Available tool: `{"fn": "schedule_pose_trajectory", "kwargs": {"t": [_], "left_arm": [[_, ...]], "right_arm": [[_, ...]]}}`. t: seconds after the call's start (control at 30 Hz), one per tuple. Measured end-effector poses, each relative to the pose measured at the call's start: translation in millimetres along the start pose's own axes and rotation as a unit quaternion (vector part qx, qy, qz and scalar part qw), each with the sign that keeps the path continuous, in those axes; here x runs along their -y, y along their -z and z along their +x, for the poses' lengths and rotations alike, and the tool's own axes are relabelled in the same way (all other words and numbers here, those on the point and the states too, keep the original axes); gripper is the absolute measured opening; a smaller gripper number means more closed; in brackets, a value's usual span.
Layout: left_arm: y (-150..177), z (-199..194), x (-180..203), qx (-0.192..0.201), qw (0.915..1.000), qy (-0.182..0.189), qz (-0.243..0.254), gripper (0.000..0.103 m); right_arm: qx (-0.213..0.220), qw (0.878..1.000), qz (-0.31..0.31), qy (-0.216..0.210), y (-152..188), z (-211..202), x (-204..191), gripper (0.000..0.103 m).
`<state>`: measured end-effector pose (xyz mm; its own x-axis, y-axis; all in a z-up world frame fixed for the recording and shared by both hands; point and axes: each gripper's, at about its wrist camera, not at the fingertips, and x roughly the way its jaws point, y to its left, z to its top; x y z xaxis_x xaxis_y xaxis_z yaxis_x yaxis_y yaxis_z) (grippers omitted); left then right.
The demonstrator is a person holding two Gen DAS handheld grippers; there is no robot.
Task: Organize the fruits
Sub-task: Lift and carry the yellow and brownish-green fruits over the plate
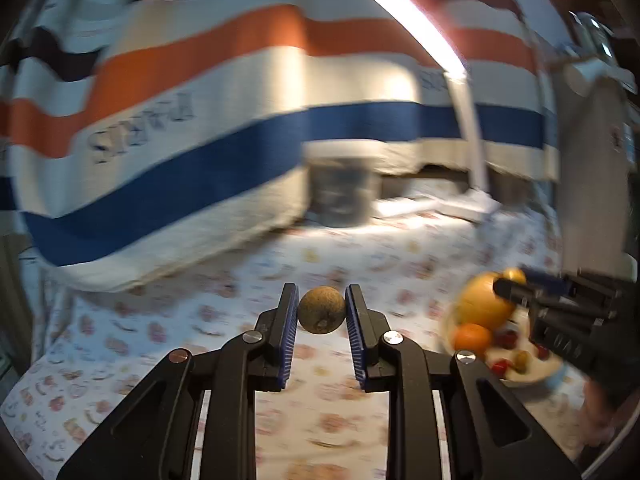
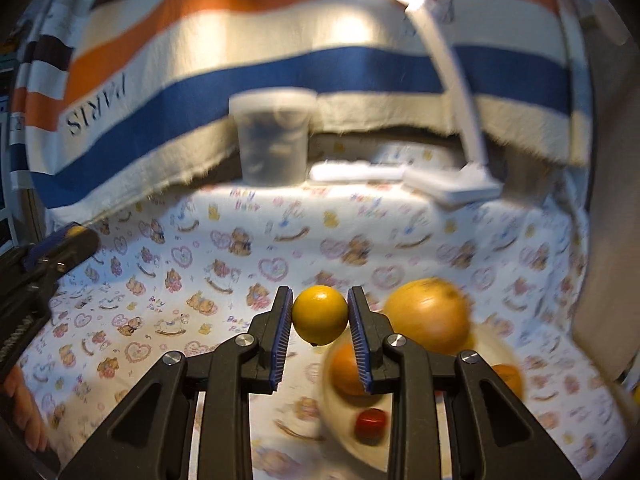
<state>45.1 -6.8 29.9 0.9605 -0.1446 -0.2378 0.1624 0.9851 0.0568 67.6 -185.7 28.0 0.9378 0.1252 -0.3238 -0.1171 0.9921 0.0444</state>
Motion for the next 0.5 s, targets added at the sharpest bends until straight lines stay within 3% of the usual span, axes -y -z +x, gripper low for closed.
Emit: {"fn": "schedule_pose_trajectory", "kwargs": {"t": [0.2, 0.37, 0.5], "left_arm": [[-8.8, 0.9, 55.9, -0.008, 0.9985, 0.053, 0.010, 0.023], [-8.2, 10.0, 94.5, -0.034, 0.9952, 0.091, 0.012, 0.023], [-1.7, 16.9, 121.3, -0.025, 0.9942, 0.097, 0.037, 0.023]], "right_arm": [[0.033, 0.999, 0.026, 0.022, 1.9, -44.0, 52.1, 0.029], [0.011, 0.999, 0.030, 0.025, 18.7, -49.2, 84.7, 0.029], [-0.001, 0.999, 0.040, 0.032, 32.6, -43.3, 99.8, 0.029]]}}
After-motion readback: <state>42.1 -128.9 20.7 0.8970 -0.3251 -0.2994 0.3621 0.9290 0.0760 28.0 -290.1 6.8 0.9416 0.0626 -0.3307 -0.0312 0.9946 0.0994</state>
